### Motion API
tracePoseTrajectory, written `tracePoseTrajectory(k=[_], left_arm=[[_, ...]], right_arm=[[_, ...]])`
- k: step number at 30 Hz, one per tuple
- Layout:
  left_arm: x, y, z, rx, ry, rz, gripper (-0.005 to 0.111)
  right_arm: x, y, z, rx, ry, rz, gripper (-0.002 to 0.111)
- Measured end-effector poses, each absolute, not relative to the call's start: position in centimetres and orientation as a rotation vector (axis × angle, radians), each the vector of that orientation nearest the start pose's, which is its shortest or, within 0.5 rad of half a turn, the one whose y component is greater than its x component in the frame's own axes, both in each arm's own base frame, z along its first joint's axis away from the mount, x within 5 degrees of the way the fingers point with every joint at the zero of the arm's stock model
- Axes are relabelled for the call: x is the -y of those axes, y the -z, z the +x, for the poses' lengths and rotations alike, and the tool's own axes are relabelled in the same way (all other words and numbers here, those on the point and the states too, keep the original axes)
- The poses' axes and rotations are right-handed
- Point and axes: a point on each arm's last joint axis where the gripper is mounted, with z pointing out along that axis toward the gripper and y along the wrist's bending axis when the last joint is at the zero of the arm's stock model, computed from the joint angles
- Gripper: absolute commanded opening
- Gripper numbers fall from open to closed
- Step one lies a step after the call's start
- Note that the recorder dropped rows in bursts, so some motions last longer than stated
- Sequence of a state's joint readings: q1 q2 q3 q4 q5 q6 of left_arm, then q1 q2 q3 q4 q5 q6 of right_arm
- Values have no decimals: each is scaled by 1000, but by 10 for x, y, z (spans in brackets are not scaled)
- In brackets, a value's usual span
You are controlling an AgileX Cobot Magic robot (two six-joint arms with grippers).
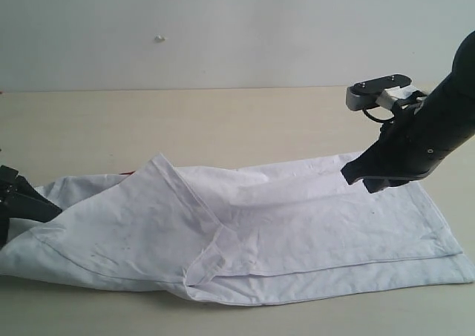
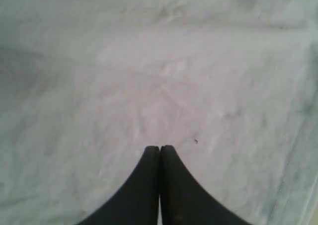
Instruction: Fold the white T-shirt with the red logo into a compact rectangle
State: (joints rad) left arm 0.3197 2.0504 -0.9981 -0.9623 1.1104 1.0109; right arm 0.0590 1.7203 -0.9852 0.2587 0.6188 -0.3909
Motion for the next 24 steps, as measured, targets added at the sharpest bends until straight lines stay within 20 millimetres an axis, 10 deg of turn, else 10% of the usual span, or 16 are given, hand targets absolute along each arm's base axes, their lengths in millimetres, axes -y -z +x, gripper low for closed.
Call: tracePoseTrajectory(k=[10,18,24], left_arm=[[-29,-113,319,-2689,1381,111,65],[-10,-108,313,-2800,1349,313,1],[-5,-110,316,-2801,1341,361,0]], right_arm=[[-33,-177,320,-2788,-183,-367,0],[-33,-177,320,-2788,-183,-367,0],[-33,-177,320,-2788,-183,-367,0]])
